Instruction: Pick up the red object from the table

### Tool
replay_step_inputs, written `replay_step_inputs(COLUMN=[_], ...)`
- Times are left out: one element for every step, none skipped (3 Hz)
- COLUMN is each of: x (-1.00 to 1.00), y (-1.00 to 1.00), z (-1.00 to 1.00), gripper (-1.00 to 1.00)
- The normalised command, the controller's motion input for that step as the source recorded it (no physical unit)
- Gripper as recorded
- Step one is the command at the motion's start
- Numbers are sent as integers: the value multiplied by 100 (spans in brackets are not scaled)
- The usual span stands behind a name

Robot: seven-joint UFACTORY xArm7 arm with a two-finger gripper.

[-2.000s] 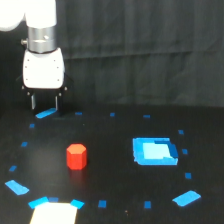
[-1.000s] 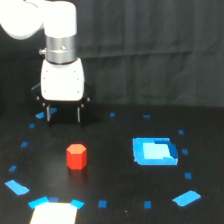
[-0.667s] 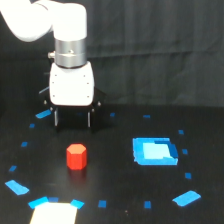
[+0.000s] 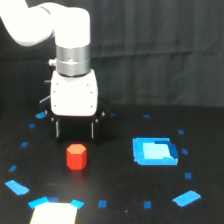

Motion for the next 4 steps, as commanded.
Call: replay_step_inputs(x=[11,-1,37,40], y=[-100,-78,-11,13], z=[-28,-22,-29,33], gripper=[69,66,-100,-92])
